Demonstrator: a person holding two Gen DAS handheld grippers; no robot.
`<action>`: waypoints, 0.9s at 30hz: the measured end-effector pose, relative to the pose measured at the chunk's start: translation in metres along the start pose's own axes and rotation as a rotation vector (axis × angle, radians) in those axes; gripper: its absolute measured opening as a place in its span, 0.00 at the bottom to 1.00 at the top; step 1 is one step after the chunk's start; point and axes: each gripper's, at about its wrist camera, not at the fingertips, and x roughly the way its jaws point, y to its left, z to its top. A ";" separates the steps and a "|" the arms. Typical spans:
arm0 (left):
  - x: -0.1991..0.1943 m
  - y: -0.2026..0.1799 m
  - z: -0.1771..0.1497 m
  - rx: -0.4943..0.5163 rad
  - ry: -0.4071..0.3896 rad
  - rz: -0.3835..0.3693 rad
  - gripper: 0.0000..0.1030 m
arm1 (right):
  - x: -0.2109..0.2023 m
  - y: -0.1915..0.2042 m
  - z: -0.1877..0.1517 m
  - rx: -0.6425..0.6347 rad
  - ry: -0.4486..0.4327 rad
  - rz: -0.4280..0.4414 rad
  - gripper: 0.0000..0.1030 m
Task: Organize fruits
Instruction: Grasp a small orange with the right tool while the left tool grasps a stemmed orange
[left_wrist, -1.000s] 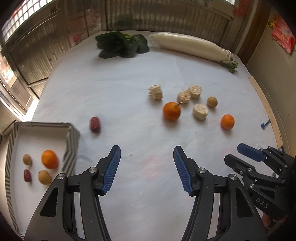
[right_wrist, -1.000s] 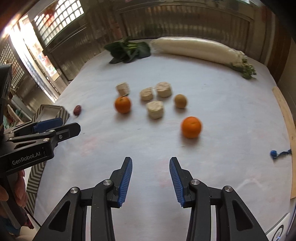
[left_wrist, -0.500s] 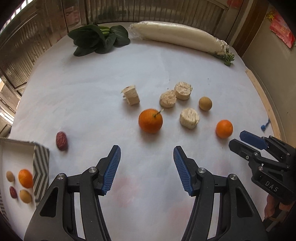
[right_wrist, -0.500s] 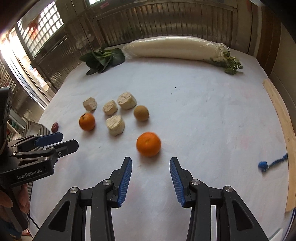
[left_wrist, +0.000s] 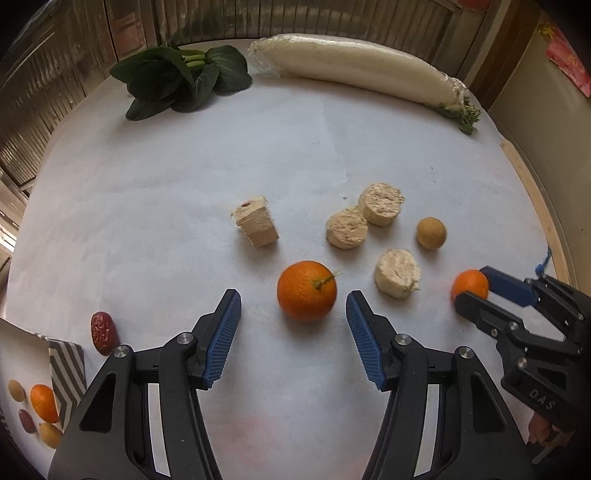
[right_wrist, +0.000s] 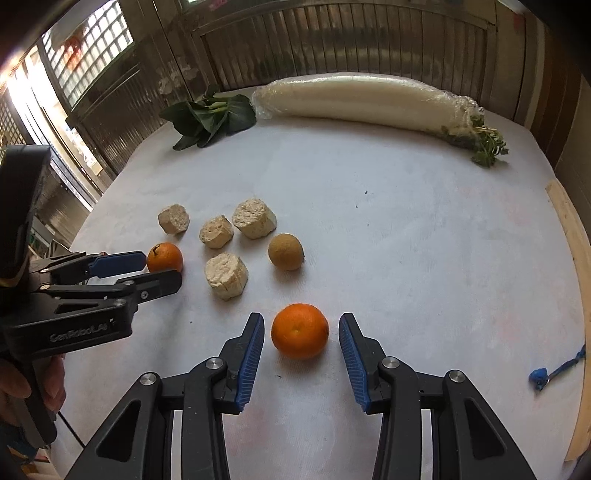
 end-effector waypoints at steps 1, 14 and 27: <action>0.001 0.000 0.000 0.000 -0.001 -0.004 0.58 | 0.002 0.001 0.000 -0.008 0.006 -0.003 0.36; -0.008 -0.001 -0.009 0.011 -0.029 -0.010 0.30 | -0.005 0.006 -0.004 -0.005 -0.004 -0.003 0.29; -0.058 0.020 -0.050 -0.050 -0.057 0.047 0.30 | -0.026 0.056 -0.019 -0.067 -0.007 0.061 0.29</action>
